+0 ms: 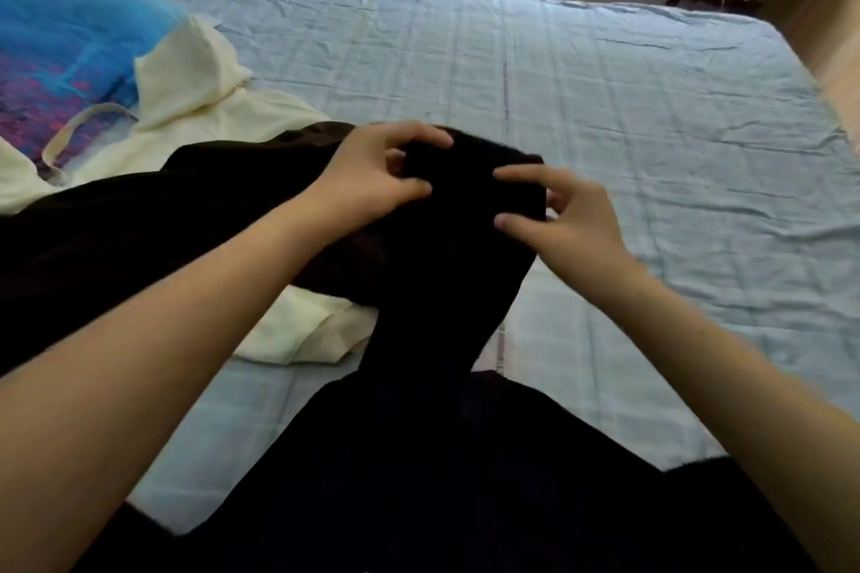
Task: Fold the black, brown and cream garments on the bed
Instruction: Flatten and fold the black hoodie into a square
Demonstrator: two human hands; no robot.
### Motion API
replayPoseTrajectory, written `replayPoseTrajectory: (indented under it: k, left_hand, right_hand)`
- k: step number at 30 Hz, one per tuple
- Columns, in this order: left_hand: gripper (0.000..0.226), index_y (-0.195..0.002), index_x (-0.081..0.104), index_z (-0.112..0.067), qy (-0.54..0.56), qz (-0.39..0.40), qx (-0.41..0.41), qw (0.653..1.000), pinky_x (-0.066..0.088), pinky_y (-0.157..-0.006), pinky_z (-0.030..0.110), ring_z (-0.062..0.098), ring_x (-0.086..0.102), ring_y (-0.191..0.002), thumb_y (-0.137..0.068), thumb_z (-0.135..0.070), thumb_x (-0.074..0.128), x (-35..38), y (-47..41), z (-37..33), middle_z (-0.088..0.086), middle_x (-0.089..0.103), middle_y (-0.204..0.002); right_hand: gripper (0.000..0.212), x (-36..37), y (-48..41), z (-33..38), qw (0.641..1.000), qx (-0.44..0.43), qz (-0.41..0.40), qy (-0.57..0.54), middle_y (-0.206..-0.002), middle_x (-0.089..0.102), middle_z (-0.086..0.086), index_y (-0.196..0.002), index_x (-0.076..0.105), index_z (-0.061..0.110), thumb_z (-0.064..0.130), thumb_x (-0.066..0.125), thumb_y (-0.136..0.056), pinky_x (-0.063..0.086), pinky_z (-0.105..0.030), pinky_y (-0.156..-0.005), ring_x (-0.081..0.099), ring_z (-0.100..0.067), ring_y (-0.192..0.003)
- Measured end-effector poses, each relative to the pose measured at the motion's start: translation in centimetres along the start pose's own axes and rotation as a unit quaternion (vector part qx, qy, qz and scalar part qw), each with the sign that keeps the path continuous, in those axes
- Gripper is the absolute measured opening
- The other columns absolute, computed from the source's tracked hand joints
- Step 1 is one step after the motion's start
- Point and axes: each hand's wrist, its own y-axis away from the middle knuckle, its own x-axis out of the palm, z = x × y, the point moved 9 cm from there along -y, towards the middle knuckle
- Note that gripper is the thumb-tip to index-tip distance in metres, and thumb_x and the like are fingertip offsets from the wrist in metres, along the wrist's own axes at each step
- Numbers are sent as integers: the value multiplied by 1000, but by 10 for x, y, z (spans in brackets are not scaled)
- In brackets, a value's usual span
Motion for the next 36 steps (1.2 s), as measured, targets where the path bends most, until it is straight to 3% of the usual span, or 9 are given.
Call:
replayPoseTrajectory:
  k: [3, 5, 7, 14, 22, 24, 27, 30, 36]
  left_hand:
    - [58, -135, 55, -21, -42, -72, 25, 996, 40, -98, 10, 4, 52, -122, -82, -1, 64, -23, -76, -14, -5, 56, -133]
    - [68, -150, 34, -29, -98, -37, -46, 993, 29, -115, 30, 24, 34, -140, -89, -13, 61, -11, -104, 8, 12, 37, -149]
    - [68, -151, 22, -41, -177, -14, -142, 974, 22, -118, 43, 35, 19, -144, -93, -28, 55, 7, -100, 43, 21, 20, -156]
    - [56, -155, 18, -23, -516, 69, -11, 854, 5, -120, 44, 21, 7, -151, -102, -41, 27, 127, 11, 110, 1, 10, -164]
    - [59, -156, 3, -22, -578, 150, -56, 800, 2, -121, 46, 22, -4, -151, -104, -43, 17, 144, 7, 159, 4, -4, -164]
    - [60, -157, 8, -19, -572, 116, -46, 811, 4, -121, 46, 25, 1, -151, -103, -43, 20, 137, 16, 134, 8, 1, -164]
    - [59, -153, 27, -14, -484, 72, 25, 872, 14, -121, 48, 28, 19, -149, -100, -41, 26, 157, 80, 82, 11, 23, -160]
    - [60, -148, 39, -11, -412, 107, 94, 900, 20, -118, 49, 28, 28, -146, -97, -42, 31, 222, 160, 52, 10, 34, -156]
    - [60, -151, 30, -16, -431, 214, 62, 875, 17, -119, 46, 24, 20, -148, -99, -45, 21, 311, 205, 80, 7, 25, -159]
  right_hand:
    - [49, -22, -85, 22, 995, -49, -53, 63, -120, 55, 4, -124, 65, 30, 6, 68, -82, 46, -14, -91, 56, -12, -111]
    - [64, -12, -120, 6, 994, -16, 6, 107, -140, 44, 0, -145, 48, 29, 5, 62, -87, 38, -7, -90, 48, -15, -126]
    - [77, 11, -128, -30, 981, 54, 91, 164, -155, 29, -8, -154, 28, 35, 5, 57, -90, 42, -20, -92, 45, -26, -133]
    - [60, 94, 6, -133, 956, 42, 69, 283, -164, 20, -4, -156, 24, 19, 25, 45, -101, 14, -40, -123, 14, -22, -151]
    - [59, 131, 35, -192, 911, 71, 137, 381, -166, -3, 3, -158, -2, 24, 44, 19, -106, 3, -41, -123, -1, -18, -153]
    - [58, 118, 45, -175, 923, 59, 119, 362, -166, 4, 2, -158, 5, 24, 43, 21, -106, 3, -41, -122, 2, -19, -153]
    - [59, 79, 120, -154, 928, 54, 97, 354, -164, 18, 1, -158, 17, 22, 43, 21, -103, 9, -44, -122, 11, -20, -152]
    - [58, 29, 208, -168, 904, 97, 61, 412, -158, 34, 0, -154, 32, 21, 43, 25, -101, 19, -48, -119, 26, -23, -149]
    - [58, 7, 258, -219, 867, 126, 139, 462, -164, 4, 8, -158, 11, 26, 43, 22, -104, 2, -40, -123, 5, -17, -153]
